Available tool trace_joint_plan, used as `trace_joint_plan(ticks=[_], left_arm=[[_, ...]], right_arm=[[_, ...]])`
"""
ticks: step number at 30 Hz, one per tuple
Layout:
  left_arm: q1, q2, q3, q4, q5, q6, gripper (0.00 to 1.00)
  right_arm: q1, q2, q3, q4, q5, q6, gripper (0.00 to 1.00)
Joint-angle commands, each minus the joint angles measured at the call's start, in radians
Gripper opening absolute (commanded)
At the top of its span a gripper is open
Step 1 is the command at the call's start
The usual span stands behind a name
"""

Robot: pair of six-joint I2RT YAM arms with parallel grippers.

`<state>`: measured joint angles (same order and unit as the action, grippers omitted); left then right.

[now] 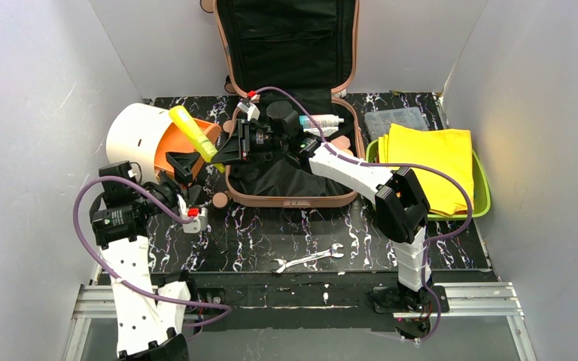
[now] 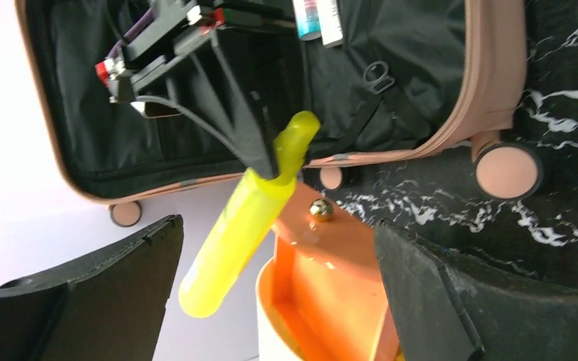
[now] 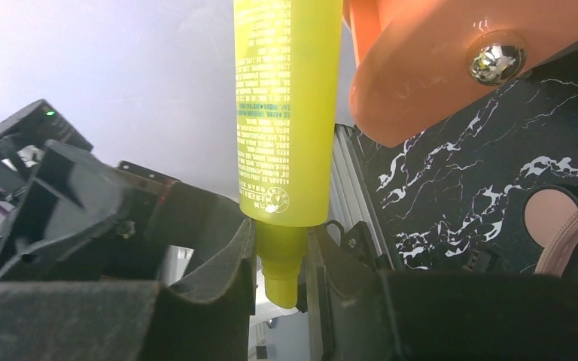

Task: Open, take out, and arrange the luggage
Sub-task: Pass from the right arm to the left

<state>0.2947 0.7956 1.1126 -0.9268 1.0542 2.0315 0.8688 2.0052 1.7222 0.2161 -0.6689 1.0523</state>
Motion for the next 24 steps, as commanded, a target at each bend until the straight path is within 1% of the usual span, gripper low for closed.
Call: trace_joint_plan(ticks=[1, 4, 10, 19, 24], left_arm=[[-0.022, 0.015, -0.054, -0.073, 0.041, 0.388, 0.94], [-0.023, 0.023, -0.067, -0.073, 0.036, 0.455, 0.90], [-0.023, 0.016, -0.099, -0.031, 0.021, 0.504, 0.85], [-0.025, -0.037, -0.160, 0.141, -0.008, 0.422, 0.84], [-0.027, -0.051, -0.172, 0.164, -0.019, 0.428, 0.75]], right_arm=[[0.011, -0.067, 0.040, 0.127, -0.030, 0.017, 0.01], [0.021, -0.065, 0.037, 0.132, -0.037, 0.023, 0.01], [0.058, -0.062, 0.011, 0.149, -0.056, 0.041, 0.01], [0.073, -0.091, -0.038, 0.137, -0.065, 0.026, 0.01], [0.075, -0.117, -0.076, 0.135, -0.065, 0.019, 0.01]])
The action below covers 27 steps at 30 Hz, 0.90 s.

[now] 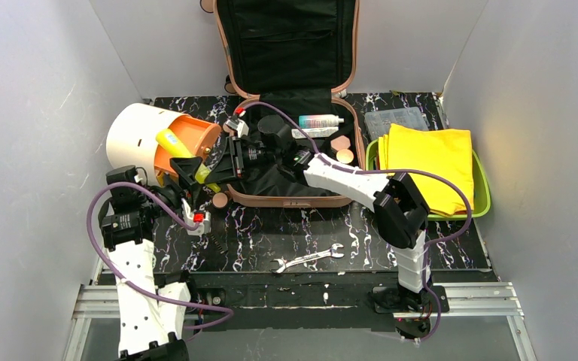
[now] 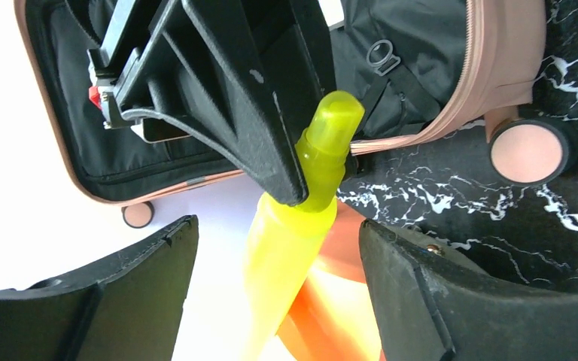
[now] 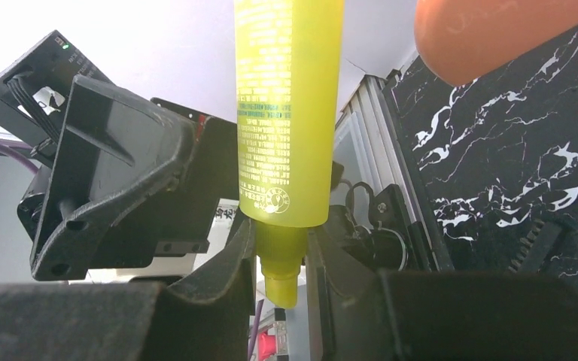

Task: Open, take out, and arrange the luggage
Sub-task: Pass from the right arm to the left

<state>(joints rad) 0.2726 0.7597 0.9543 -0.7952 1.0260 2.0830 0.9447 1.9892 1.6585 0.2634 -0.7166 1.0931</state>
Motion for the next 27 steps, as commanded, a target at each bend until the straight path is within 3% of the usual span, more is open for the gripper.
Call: trace_joint_plan(ticks=[1, 7, 21, 25, 27], left_arm=[[-0.005, -0.017, -0.015, 0.033, 0.008, 0.381, 0.74], [-0.017, -0.021, -0.023, 0.034, 0.003, 0.395, 0.60], [-0.027, -0.028, -0.037, 0.034, -0.003, 0.399, 0.59], [-0.029, -0.030, -0.041, 0.034, -0.001, 0.400, 0.50], [-0.031, -0.031, -0.043, 0.034, -0.001, 0.400, 0.36]], right_arm=[[-0.001, -0.102, -0.015, 0.088, -0.017, -0.022, 0.01], [0.003, -0.105, -0.002, 0.094, -0.028, -0.009, 0.01], [0.029, -0.122, -0.022, 0.119, -0.048, 0.014, 0.01], [0.032, -0.120, -0.027, 0.117, -0.046, 0.014, 0.01], [0.032, -0.118, -0.028, 0.114, -0.045, 0.011, 0.01]])
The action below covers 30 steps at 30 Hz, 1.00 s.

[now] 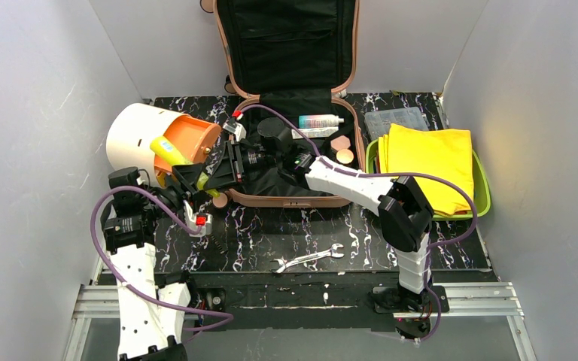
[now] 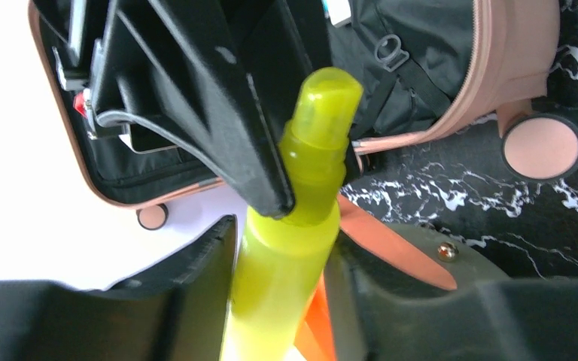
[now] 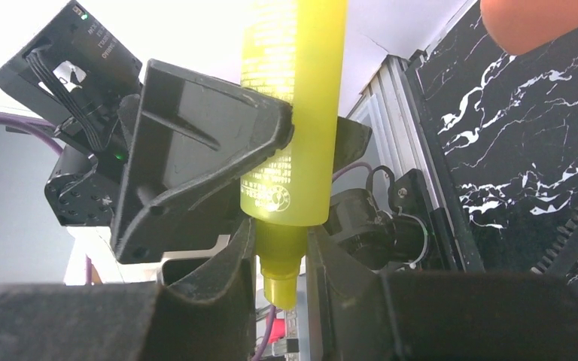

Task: Open, take out, and arrange the luggage
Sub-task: Pass from the right arm to the left

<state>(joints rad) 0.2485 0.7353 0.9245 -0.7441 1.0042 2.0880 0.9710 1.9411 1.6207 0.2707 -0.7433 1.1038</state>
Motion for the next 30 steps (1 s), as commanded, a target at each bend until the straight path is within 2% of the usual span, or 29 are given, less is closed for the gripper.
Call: trace_joint_plan(ticks=[1, 5, 7, 8, 11, 13, 15, 16, 21, 26, 30], left_arm=[[-0.007, -0.008, -0.013, -0.017, 0.022, 0.393, 0.33], [-0.010, -0.013, -0.013, -0.017, 0.021, 0.379, 0.28], [-0.012, -0.014, -0.012, -0.017, 0.023, 0.363, 0.20], [-0.013, -0.014, -0.010, -0.018, 0.027, 0.349, 0.14], [-0.018, -0.014, 0.009, -0.017, 0.042, 0.267, 0.08], [-0.024, -0.008, 0.035, -0.018, 0.047, 0.189, 0.04], [-0.030, -0.001, 0.060, -0.017, 0.049, 0.103, 0.00], [-0.033, 0.008, 0.073, -0.014, 0.052, 0.032, 0.00], [-0.052, 0.045, 0.152, 0.011, 0.099, -0.253, 0.00], [-0.055, 0.116, 0.286, 0.032, 0.222, -0.582, 0.00], [-0.055, 0.185, 0.363, 0.046, 0.313, -0.806, 0.00]], right_arm=[[0.006, -0.068, 0.011, 0.107, -0.018, 0.001, 0.01], [0.006, -0.068, 0.013, 0.103, -0.017, -0.003, 0.01], [0.006, -0.068, 0.016, 0.100, -0.015, -0.011, 0.01], [0.005, -0.068, 0.018, 0.098, -0.015, -0.019, 0.05], [0.001, -0.068, 0.041, 0.075, -0.019, -0.071, 0.33], [-0.018, -0.068, 0.066, 0.064, -0.031, -0.138, 0.56], [-0.051, -0.070, 0.094, 0.048, -0.062, -0.211, 0.95], [-0.073, -0.072, 0.114, 0.043, -0.086, -0.258, 0.98], [-0.236, -0.106, 0.117, 0.001, -0.221, -0.429, 0.99], [-0.424, -0.137, 0.026, -0.045, -0.415, -0.526, 0.98], [-0.543, -0.157, -0.073, -0.118, -0.470, -0.607, 0.98]])
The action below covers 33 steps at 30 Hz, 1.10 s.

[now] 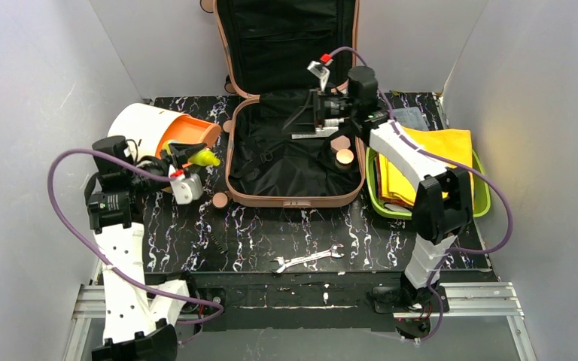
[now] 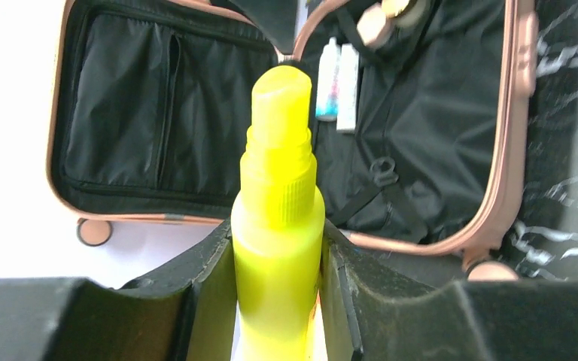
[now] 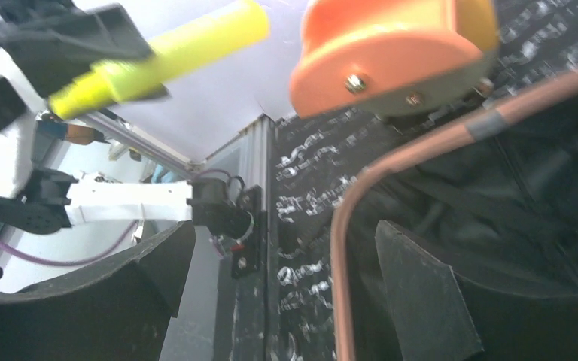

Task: Open, take out, and arrange the luggage
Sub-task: Pass from the right arm to the left, then place the makeup in the drawer.

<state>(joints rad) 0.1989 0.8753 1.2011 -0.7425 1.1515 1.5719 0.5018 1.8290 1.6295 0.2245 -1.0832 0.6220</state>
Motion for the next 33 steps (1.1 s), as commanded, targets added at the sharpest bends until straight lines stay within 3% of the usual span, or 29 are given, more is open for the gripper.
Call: trace_joint_plan(ticks=[1, 5, 12, 18, 25, 33], left_arm=[[-0.005, 0.058, 0.093, 0.052, 0.187, -0.326, 0.00], [-0.005, 0.085, 0.054, 0.158, 0.224, -0.410, 0.00], [0.032, 0.131, -0.110, 0.788, 0.194, -0.764, 0.00], [0.057, 0.206, -0.055, 0.799, 0.194, -0.729, 0.00], [0.078, 0.217, -0.008, 0.799, 0.231, -0.736, 0.00], [0.098, 0.260, -0.076, 0.767, 0.238, -0.604, 0.00]], right_arm=[[-0.113, -0.057, -0.122, -0.076, -0.139, -0.142, 0.98], [-0.215, -0.118, -0.229, -0.139, -0.150, -0.257, 0.98], [-0.296, -0.242, -0.345, -0.362, -0.147, -0.476, 0.98], [-0.308, -0.335, -0.420, -0.378, -0.107, -0.555, 0.98], [-0.323, -0.324, -0.413, -0.379, -0.100, -0.556, 0.99], [-0.337, -0.313, -0.439, -0.365, -0.074, -0.556, 0.98]])
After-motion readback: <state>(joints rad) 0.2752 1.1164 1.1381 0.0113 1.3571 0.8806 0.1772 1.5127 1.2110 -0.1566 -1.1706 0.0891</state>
